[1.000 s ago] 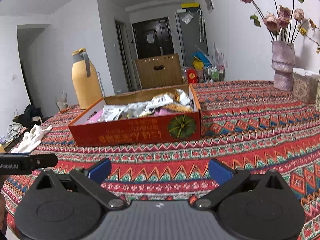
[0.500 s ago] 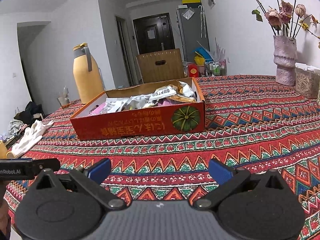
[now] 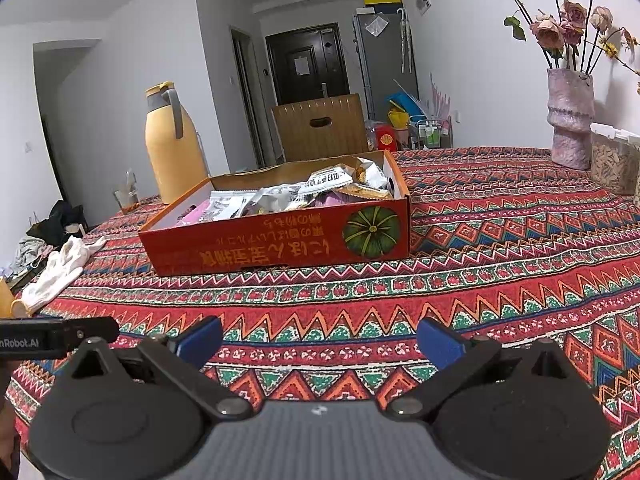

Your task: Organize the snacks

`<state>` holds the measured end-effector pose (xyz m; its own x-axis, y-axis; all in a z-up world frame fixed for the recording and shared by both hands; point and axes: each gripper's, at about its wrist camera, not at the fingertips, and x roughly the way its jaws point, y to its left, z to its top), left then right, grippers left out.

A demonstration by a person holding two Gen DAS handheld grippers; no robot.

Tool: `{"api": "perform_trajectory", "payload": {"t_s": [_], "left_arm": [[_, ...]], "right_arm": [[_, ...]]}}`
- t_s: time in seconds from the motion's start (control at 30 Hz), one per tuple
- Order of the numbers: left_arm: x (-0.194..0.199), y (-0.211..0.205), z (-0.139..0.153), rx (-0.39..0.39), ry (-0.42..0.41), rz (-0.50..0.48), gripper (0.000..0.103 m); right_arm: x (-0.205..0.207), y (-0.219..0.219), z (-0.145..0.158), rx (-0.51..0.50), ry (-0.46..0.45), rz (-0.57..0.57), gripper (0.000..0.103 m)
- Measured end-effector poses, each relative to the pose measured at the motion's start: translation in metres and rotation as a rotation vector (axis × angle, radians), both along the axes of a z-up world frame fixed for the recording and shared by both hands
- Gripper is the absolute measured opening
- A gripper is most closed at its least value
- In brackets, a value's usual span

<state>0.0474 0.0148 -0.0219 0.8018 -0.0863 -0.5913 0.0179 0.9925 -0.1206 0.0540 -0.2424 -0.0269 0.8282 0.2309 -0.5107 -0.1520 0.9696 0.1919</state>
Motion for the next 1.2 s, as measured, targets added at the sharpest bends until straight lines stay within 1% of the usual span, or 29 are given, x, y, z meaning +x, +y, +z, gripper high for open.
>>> {"api": "perform_trajectory", "payload": {"t_s": [1.2], "left_arm": [[0.0005,-0.0011,-0.0028,-0.001,0.007,-0.001,0.103]], "right_arm": [[0.0001,-0.0025,-0.0044,0.0,0.008,-0.004,0.103]]}}
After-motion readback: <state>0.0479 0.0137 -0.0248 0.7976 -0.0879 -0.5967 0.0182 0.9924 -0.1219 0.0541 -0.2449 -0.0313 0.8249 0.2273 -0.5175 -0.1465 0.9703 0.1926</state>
